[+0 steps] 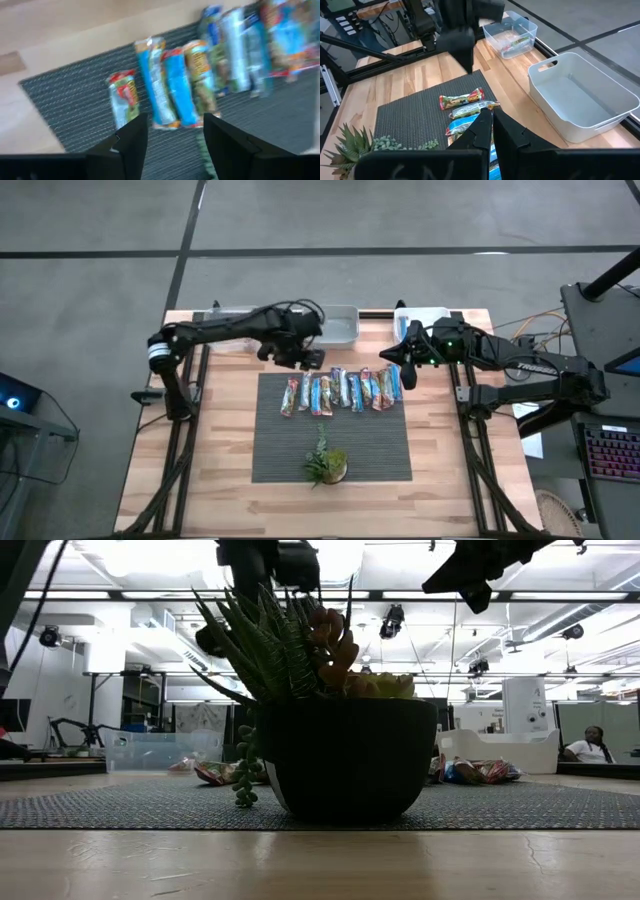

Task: Pick and place Granola Bars by type
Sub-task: Put the red granola bar into the transparent bin

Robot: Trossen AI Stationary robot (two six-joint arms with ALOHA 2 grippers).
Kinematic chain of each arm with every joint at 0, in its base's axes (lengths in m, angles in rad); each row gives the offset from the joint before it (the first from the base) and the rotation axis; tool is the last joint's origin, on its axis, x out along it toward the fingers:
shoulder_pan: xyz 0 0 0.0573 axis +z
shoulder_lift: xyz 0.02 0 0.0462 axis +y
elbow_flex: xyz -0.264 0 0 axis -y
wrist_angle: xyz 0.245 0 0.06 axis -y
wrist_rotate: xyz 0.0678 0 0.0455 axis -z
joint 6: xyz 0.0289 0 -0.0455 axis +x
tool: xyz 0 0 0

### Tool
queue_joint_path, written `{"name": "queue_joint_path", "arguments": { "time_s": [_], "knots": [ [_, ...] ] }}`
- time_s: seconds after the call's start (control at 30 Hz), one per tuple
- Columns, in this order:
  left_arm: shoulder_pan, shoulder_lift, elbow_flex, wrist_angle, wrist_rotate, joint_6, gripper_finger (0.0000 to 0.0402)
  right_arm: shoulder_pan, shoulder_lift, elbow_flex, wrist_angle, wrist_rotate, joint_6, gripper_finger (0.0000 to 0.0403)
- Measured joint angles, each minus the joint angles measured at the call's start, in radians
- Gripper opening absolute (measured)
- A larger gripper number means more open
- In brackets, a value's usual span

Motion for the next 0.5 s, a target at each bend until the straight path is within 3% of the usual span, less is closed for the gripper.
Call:
{"name": "queue_joint_path", "arguments": {
  "time_s": [0.27,0.5],
  "knots": [
    [-0.060,0.088,0.000,-0.059,-0.063,-0.064,0.0169,0.000,0.000,0.000,0.000,0.000,0.003,0.0008],
    [-0.117,0.089,-0.010,-0.089,-0.197,-0.156,0.0169,0.000,0.000,0.000,-0.001,0.000,0.000,0.0008]
  ]
}}
